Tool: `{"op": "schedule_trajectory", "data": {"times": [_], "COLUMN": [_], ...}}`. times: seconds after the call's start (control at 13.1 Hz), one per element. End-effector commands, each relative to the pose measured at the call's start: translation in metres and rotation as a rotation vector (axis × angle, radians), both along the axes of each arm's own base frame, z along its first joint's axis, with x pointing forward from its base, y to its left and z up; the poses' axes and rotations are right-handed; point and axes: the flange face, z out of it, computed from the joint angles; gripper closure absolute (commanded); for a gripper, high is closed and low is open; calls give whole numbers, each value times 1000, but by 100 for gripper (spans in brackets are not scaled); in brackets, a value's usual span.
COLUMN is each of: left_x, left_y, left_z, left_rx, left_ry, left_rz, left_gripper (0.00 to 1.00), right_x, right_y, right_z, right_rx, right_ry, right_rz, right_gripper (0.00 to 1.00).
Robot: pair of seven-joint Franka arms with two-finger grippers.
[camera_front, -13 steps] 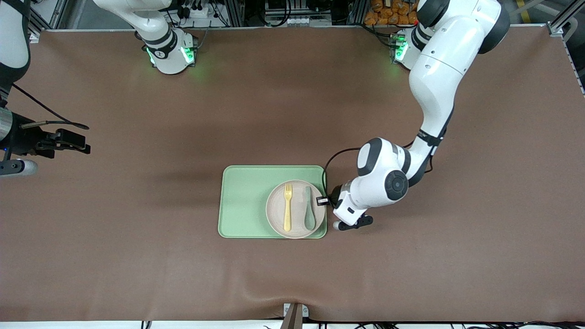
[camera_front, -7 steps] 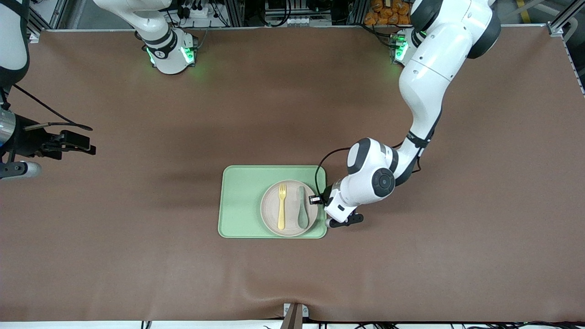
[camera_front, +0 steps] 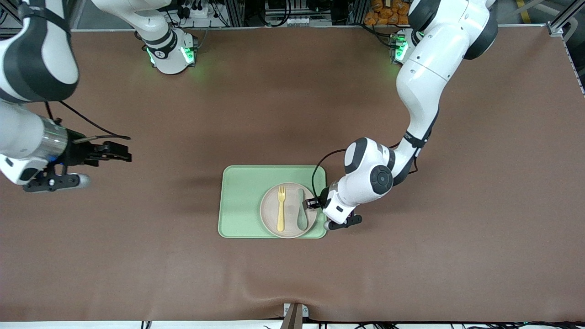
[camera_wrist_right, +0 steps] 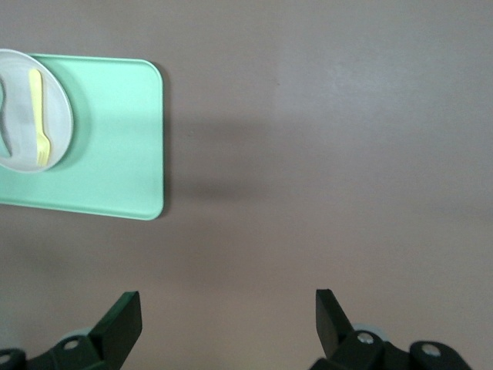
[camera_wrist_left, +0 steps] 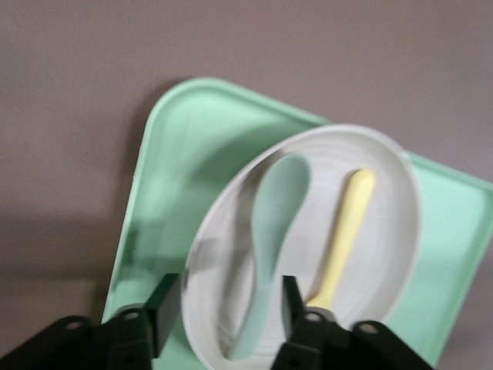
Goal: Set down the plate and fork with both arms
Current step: 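Release the plate and withdraw the left gripper while the right gripper reaches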
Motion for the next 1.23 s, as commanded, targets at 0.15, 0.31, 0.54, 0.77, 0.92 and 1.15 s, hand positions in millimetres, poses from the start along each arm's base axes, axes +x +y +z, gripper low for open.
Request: {"op": "schedule_trajectory", "data": {"times": [0.15,0.31,0.54,0.77,0.92,1.15], "left_x": [11,12,-1,-22,-35,-56], "left_y": [64,116,189,236,272,328], "left_z": [141,197,262,320,353,388], "left_rx": [129,200,368,482,506,517], "left_ry": [22,47,82,77,60,17], "left_rz": [-9,-7,-5,25,-15,-100], "left_gripper": [0,0,0,0,0,0], "right_x": [20,35,55,64,68,66], "right_y": [73,108,176,231,265,315], "right_z": [-15,-34,-73,-112,-138,-184], "right_rx": [90,108,120,131,139,91], "right_ry": [-50,-108,-187,-233,-261,-279], "right_rz": [-79,-102,-152,-202,-176,-199], "right_gripper": [0,0,0,0,0,4]}}
